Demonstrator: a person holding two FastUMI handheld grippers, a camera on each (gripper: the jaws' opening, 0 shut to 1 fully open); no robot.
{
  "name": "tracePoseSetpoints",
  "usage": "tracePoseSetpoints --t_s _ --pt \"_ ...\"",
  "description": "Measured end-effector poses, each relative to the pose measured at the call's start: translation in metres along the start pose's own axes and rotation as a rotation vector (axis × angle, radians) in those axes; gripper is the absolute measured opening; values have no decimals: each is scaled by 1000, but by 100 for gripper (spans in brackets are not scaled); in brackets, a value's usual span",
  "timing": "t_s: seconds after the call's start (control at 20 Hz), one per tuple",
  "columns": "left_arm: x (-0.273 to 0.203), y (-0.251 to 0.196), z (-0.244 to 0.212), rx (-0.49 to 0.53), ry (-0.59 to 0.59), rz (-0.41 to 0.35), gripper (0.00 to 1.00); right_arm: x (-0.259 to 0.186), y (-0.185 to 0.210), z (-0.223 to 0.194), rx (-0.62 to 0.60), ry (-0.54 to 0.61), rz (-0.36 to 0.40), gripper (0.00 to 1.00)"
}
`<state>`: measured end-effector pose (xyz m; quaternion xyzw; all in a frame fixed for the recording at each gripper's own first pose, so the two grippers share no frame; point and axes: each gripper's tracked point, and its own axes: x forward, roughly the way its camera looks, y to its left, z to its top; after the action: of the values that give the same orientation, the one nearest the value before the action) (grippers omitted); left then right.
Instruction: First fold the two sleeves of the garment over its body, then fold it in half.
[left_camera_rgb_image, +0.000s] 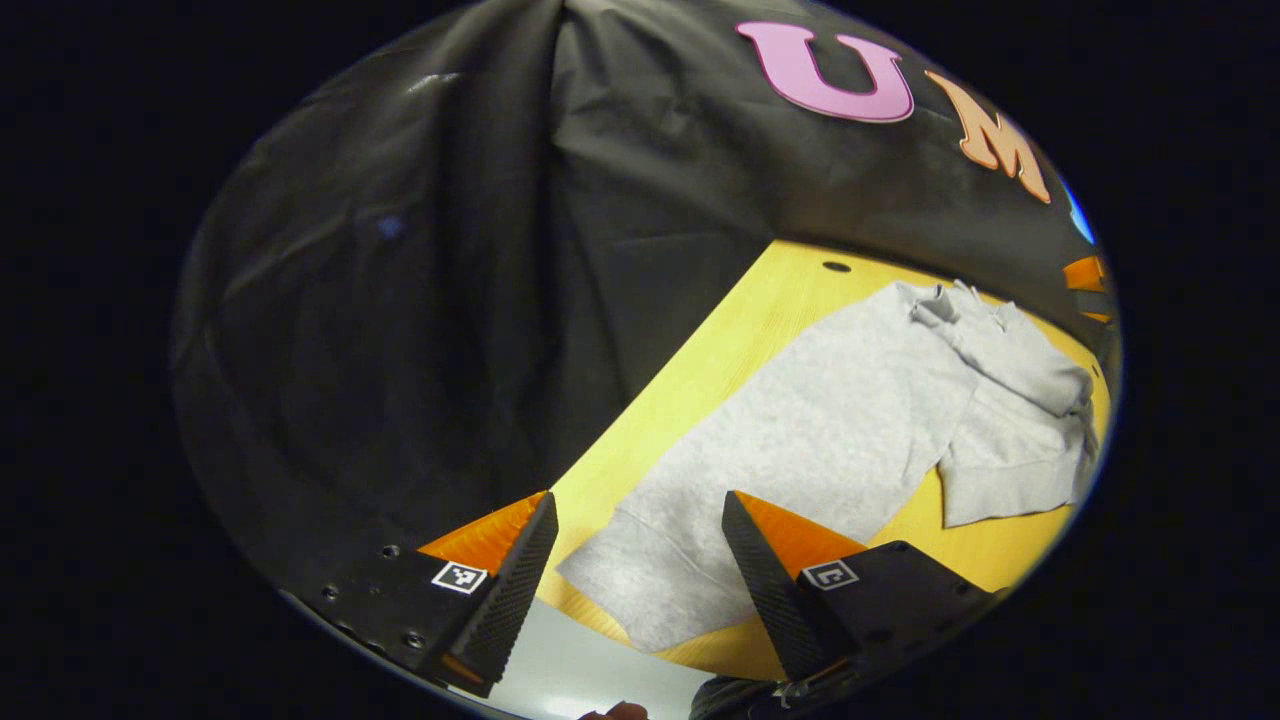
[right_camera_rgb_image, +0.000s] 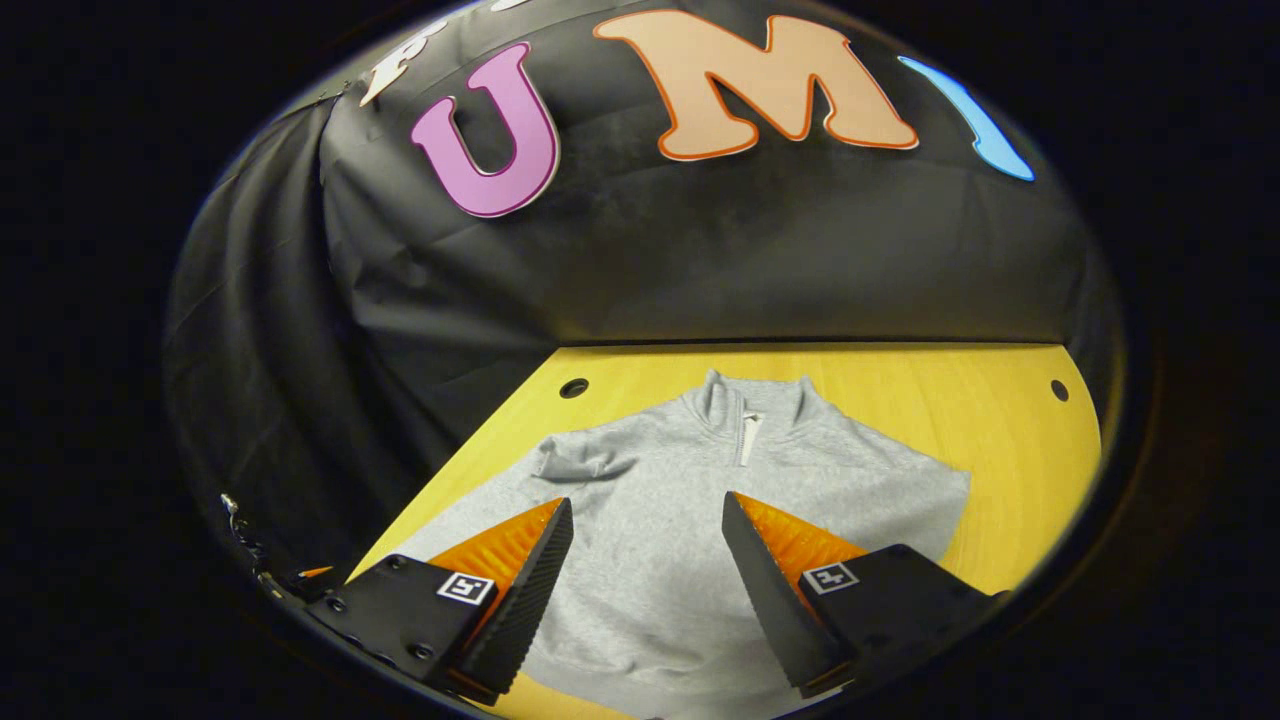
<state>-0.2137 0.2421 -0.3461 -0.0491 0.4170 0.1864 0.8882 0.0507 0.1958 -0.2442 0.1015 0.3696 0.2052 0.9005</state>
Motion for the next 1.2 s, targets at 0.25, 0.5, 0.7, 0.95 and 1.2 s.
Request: tracePoseSetpoints --t_s 0.25,0.5,0.7,0.95,1.2 --pt "10 -4 -8 -40 44 -10 97 -17 -24 -1 7 -8 -38 96" --pt "14 -8 -11 -92 83 -32 93 -32 -39 3 4 -29 -57 96" --pt "13 -24 -9 -94 175 -94 33 -41 -48 -9 15 -19 -62 96" --pt "16 -23 8 -106 196 -63 0 -53 -59 -18 18 -21 -64 96" --pt "18 -33 52 -105 134 -68 0 -71 -77 -20 16 -34 -86 96"
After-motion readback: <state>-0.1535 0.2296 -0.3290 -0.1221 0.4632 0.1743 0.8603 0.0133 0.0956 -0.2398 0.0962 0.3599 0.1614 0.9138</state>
